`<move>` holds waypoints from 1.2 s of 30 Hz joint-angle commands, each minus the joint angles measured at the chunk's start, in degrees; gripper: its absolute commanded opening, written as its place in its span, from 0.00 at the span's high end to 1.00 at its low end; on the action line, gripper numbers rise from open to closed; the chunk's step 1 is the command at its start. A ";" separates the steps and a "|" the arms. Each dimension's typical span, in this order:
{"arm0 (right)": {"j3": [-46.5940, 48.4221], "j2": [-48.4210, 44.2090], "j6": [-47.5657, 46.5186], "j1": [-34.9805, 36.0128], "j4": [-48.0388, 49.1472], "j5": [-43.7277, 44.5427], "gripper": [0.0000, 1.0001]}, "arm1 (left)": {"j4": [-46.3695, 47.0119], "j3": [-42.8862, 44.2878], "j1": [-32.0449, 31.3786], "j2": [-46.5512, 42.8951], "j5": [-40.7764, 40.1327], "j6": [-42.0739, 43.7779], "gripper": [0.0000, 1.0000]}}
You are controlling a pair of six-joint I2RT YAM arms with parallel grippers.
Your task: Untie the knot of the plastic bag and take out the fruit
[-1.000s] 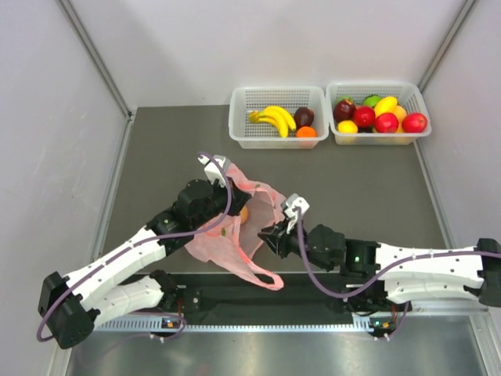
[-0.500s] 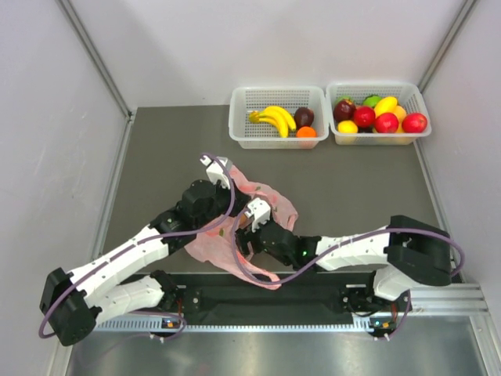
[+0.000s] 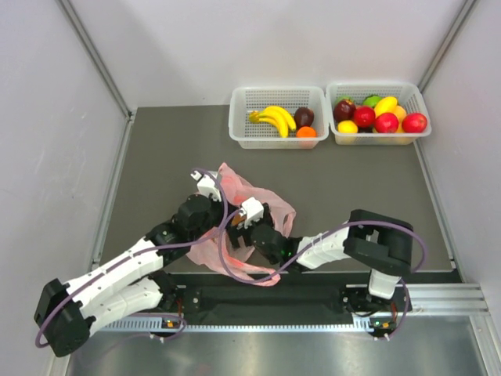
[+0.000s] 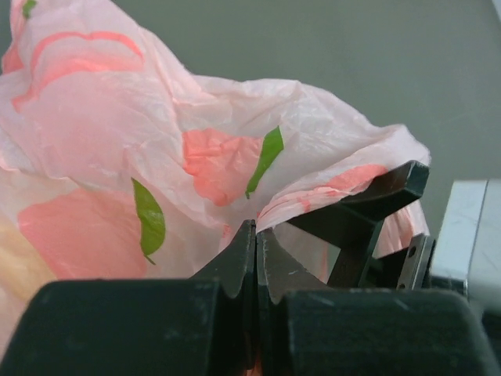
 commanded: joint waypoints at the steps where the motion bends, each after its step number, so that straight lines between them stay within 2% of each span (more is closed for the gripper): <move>1: 3.62 2.53 -1.58 -1.86 7.79 1.20 0.01 | 3.63 -2.01 0.06 -1.48 1.60 -1.25 1.00; 8: 8.28 8.07 -1.33 -4.94 5.68 -0.12 0.00 | 7.50 -5.00 0.15 -0.43 5.38 -2.65 1.00; 13: 7.50 10.27 0.34 -6.61 8.84 -0.91 0.00 | 9.17 -6.24 0.15 -0.25 6.09 -3.44 1.00; 16: 6.88 10.89 0.78 -7.75 12.09 -3.27 0.14 | 9.00 -6.24 0.15 -0.08 5.39 -3.62 1.00; 17: 6.71 10.97 0.87 -8.28 13.23 -3.98 0.28 | 8.47 -6.06 0.15 0.01 4.95 -3.54 1.00; 19: 5.48 10.01 0.70 -8.55 14.55 -5.21 0.41 | 7.59 -5.71 0.15 0.01 3.37 -3.53 1.00; 20: 4.69 9.49 0.52 -8.46 15.34 -6.35 0.55 | 7.41 -5.53 0.15 0.01 3.02 -3.45 1.00; 23: 1.44 6.59 0.26 -8.55 17.46 -7.85 0.80 | 6.62 -5.27 0.15 -0.25 0.91 -3.01 1.00; 26: -2.69 2.20 0.61 -8.11 17.11 -8.99 0.92 | 6.01 -4.83 0.15 -0.43 -1.02 -2.66 1.00; 30: -8.93 -7.53 2.89 -7.40 14.04 -11.27 1.00 | 5.74 -4.30 0.33 -0.08 -3.66 -1.95 1.00; 33: -12.10 -14.83 4.91 -7.32 5.45 -16.02 1.00 | 5.74 -3.51 0.68 0.62 -5.16 -1.52 1.00; 36: -11.06 -21.07 6.49 -7.32 -8.87 -23.39 1.00 | 5.65 -2.28 0.94 1.50 -7.79 -0.64 1.00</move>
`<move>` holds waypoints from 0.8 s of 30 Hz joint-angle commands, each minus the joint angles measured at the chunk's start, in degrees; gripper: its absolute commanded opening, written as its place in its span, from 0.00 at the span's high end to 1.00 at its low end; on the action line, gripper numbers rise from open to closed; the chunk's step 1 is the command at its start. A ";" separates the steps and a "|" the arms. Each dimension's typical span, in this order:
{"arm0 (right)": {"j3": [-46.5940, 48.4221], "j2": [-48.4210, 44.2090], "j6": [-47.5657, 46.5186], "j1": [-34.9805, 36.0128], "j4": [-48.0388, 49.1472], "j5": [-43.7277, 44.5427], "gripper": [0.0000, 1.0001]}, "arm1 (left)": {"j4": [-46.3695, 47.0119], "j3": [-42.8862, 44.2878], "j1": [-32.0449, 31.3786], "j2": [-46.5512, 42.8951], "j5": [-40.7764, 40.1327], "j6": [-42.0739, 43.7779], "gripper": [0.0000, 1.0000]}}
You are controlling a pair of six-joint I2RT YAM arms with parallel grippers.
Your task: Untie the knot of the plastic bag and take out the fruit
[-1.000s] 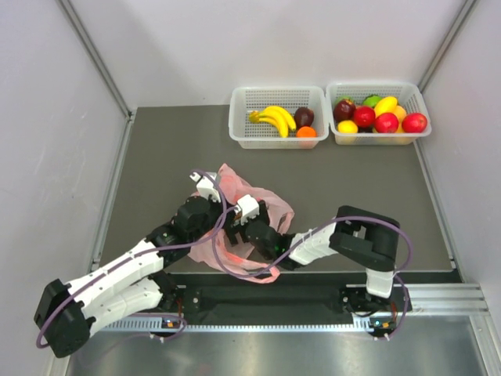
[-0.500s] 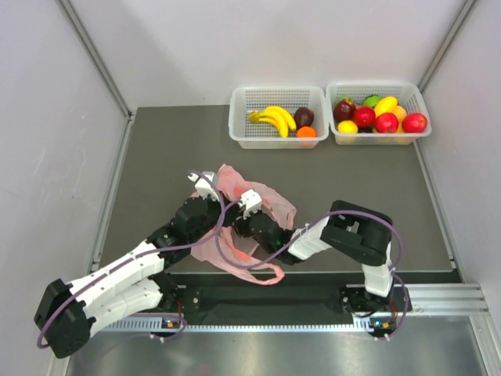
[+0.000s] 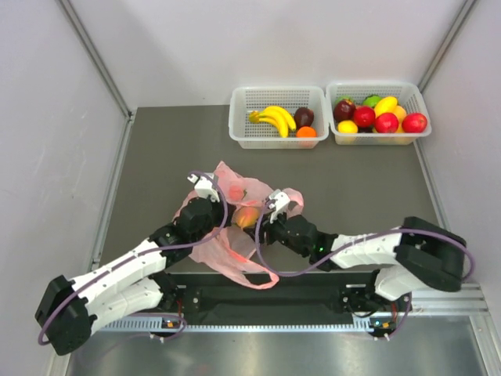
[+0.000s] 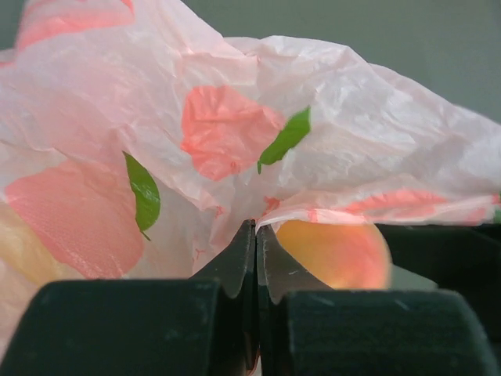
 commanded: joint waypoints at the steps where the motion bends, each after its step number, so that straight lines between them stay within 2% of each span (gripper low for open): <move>1: 1.02 -7.70 3.22 0.27 -14.12 -10.39 1.00 | -0.20 2.98 0.63 1.07 -4.67 2.03 1.00; 2: 0.93 -9.19 3.48 0.27 -19.28 -14.24 1.00 | 0.06 3.86 0.72 1.33 -5.11 2.38 1.00; 4: -0.47 -14.46 4.54 0.27 -23.01 -17.43 1.00 | 0.41 4.74 1.07 2.30 -5.55 3.26 1.00; 7: -3.02 -23.86 5.42 0.35 -26.01 -26.11 1.00 | 1.73 5.97 1.34 3.97 -5.29 4.06 1.00; 11: -2.86 -38.35 4.55 0.18 -28.64 -31.33 1.00 | 3.40 6.06 1.78 6.08 -3.27 3.62 1.00; 14: 1.18 -43.20 -0.62 -0.60 -33.65 -33.18 1.00 | 4.10 5.89 1.78 6.69 -2.30 3.53 1.00; 17: 6.10 -43.84 -3.36 -3.93 -37.78 -35.37 1.00 | 4.37 5.63 1.95 6.61 -1.95 3.62 1.00; 18: 8.72 -43.23 -4.50 -4.99 -38.66 -34.77 1.00 | 4.11 5.71 1.95 6.52 -1.78 3.70 1.00; 21: 14.97 -39.28 -4.17 -9.56 -42.70 -20.40 1.00 | 4.19 5.45 2.04 5.82 -0.98 3.70 1.00; 22: 16.64 -37.70 -4.16 -12.36 -43.50 -12.43 1.00 | 4.19 5.36 2.04 5.64 -0.72 3.79 1.00; 24: 21.55 -31.99 -4.07 -15.71 -43.77 -7.10 1.00 | 4.19 5.19 2.13 5.03 0.24 4.06 1.00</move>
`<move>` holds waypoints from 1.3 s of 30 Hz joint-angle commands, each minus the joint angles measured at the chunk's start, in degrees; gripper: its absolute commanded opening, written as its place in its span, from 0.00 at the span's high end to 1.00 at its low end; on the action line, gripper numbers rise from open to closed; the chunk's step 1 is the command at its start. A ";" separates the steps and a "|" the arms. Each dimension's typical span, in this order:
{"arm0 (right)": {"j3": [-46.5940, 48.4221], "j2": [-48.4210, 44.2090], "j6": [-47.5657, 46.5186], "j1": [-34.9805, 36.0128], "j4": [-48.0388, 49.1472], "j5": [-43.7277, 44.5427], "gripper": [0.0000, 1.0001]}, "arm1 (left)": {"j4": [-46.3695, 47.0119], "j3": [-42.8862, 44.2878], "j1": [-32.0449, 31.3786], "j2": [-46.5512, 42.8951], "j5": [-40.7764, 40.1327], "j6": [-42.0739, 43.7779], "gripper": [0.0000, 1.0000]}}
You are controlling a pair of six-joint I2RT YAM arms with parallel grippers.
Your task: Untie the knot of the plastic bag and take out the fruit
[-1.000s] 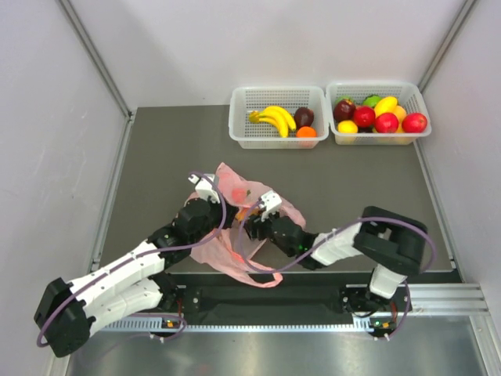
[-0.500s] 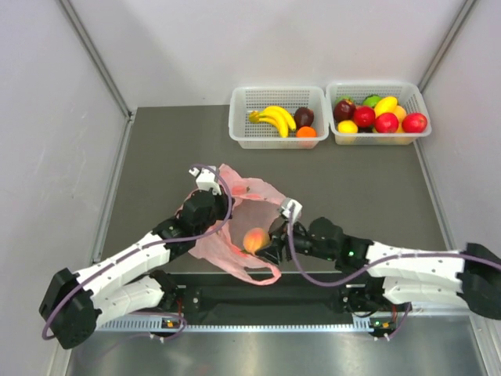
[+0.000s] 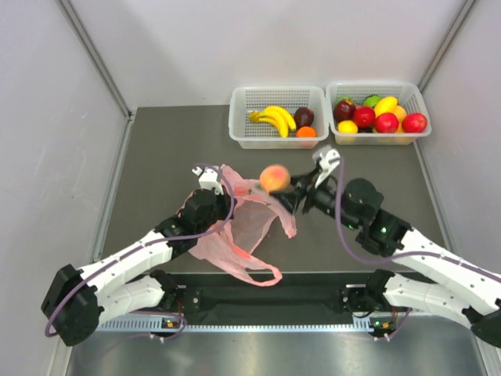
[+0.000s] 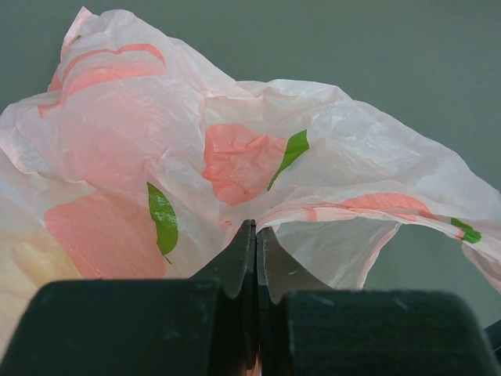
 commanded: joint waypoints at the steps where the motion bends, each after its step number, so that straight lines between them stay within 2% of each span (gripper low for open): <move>1: 8.57 8.02 -1.49 -8.21 -3.51 18.91 1.00 | 3.10 1.19 0.23 -1.77 1.75 1.26 1.00; 5: 18.83 24.15 -2.37 -16.58 -1.58 23.17 1.00 | 2.40 1.01 0.23 -3.00 3.60 1.87 1.00; 9: 30.10 38.95 -4.04 -22.91 -1.66 19.24 1.00 | 2.31 0.49 0.32 -4.32 5.79 1.26 1.00; 15: 46.09 56.53 -6.06 -25.39 -0.78 12.90 0.99 | 1.87 -0.05 0.23 -5.46 7.38 1.17 1.00; 17: 52.84 62.84 -6.06 -25.65 -1.92 11.58 0.95 | 1.52 0.04 0.23 -5.55 8.08 1.26 1.00; 19: 58.39 67.52 -5.89 -26.18 -6.12 7.90 0.85 | 1.17 0.13 0.23 -5.81 8.61 1.17 1.00; 20: 64.68 72.41 -5.80 -26.18 -8.23 6.23 0.80 | 1.17 0.04 0.23 -5.90 8.79 1.17 1.00; 21: 68.05 74.64 -5.80 -26.27 -10.43 3.34 0.58 | 1.08 0.04 0.23 -6.08 8.79 1.26 1.00; 22: 71.22 76.75 -5.97 -26.27 -15.24 1.40 0.44 | 0.64 0.04 0.23 -6.43 8.53 1.35 1.00; 23: 75.25 79.29 -5.45 -26.18 -16.59 0.42 0.36 | 0.38 0.04 0.23 -6.60 8.18 1.43 1.00; 25: 73.73 77.05 -4.49 -26.18 -13.73 -0.64 0.22 | 0.37 -0.22 0.32 -7.22 7.91 1.87 1.00; 28: 62.77 69.25 -4.04 -26.35 -8.27 -0.03 0.09 | 0.02 0.04 0.40 -7.48 7.65 2.05 1.00; 32: 53.52 58.51 -4.83 -26.35 -4.48 1.81 0.04 | -0.15 0.74 0.40 -7.31 8.00 2.40 1.00; 39: 31.64 36.89 -3.25 -25.66 -2.45 1.74 0.04 | -1.47 1.54 0.32 -7.57 5.81 2.23 1.00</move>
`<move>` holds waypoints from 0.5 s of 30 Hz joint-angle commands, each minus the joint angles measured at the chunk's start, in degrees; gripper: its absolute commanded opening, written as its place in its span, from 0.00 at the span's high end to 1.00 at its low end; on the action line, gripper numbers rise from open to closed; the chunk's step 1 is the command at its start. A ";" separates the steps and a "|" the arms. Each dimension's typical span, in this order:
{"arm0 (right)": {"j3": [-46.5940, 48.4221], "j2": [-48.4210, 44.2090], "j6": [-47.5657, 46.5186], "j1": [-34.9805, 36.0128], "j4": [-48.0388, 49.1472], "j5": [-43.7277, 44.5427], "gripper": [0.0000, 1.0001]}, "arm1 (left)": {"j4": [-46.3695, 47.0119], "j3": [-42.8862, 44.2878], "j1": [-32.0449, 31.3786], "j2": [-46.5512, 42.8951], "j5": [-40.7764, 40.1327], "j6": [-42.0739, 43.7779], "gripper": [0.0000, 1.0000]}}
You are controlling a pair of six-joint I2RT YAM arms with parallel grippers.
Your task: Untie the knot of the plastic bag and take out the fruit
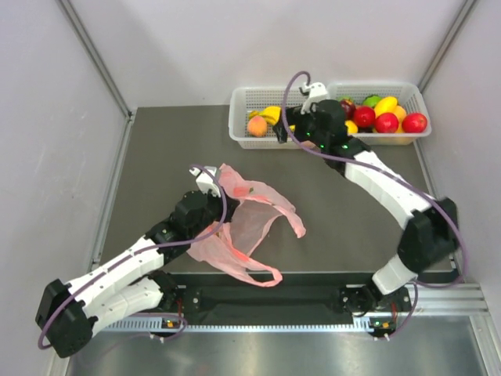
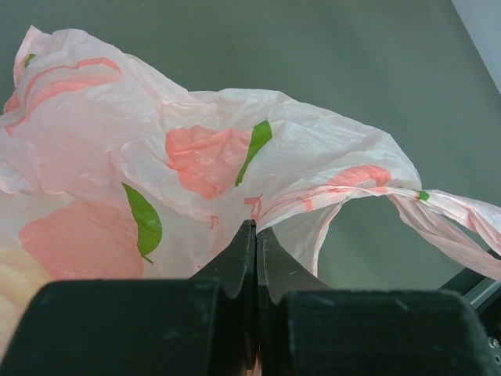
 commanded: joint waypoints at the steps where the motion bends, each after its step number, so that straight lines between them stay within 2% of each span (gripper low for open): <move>1: -10.70 -14.28 0.81 0.73 4.50 -0.89 0.04 | -0.22 1.62 0.27 -1.25 -2.13 0.52 1.00; 5: -21.54 -25.90 0.11 5.82 0.72 -2.04 0.05 | -2.06 3.64 0.36 -1.96 -4.68 0.78 1.00; 7: -28.11 -33.26 -0.33 11.61 0.63 -1.60 0.06 | -2.68 4.96 0.45 -1.87 -4.42 1.40 1.00; 8: -30.07 -35.66 -0.24 15.98 0.80 -0.90 0.09 | -3.12 5.49 0.36 -1.61 -4.16 1.66 1.00; 11: -36.58 -43.14 1.51 21.98 2.56 -1.59 0.19 | -4.36 7.42 0.36 -0.91 -3.02 1.66 1.00; 12: -39.11 -45.85 2.39 25.74 3.35 -2.38 0.33 | -4.62 7.77 0.36 -0.38 -2.84 1.58 1.00; 13: -40.01 -46.83 2.83 27.52 4.75 -2.21 0.41 | -4.71 8.39 0.36 -0.20 -2.32 1.49 1.00; 14: -40.80 -47.45 3.18 30.93 5.19 -1.17 0.60 | -4.71 8.65 0.45 0.41 -2.14 1.49 1.00; 15: -42.03 -48.07 3.45 32.62 5.81 -0.37 0.69 | -4.88 8.83 0.45 0.85 -1.96 1.57 1.00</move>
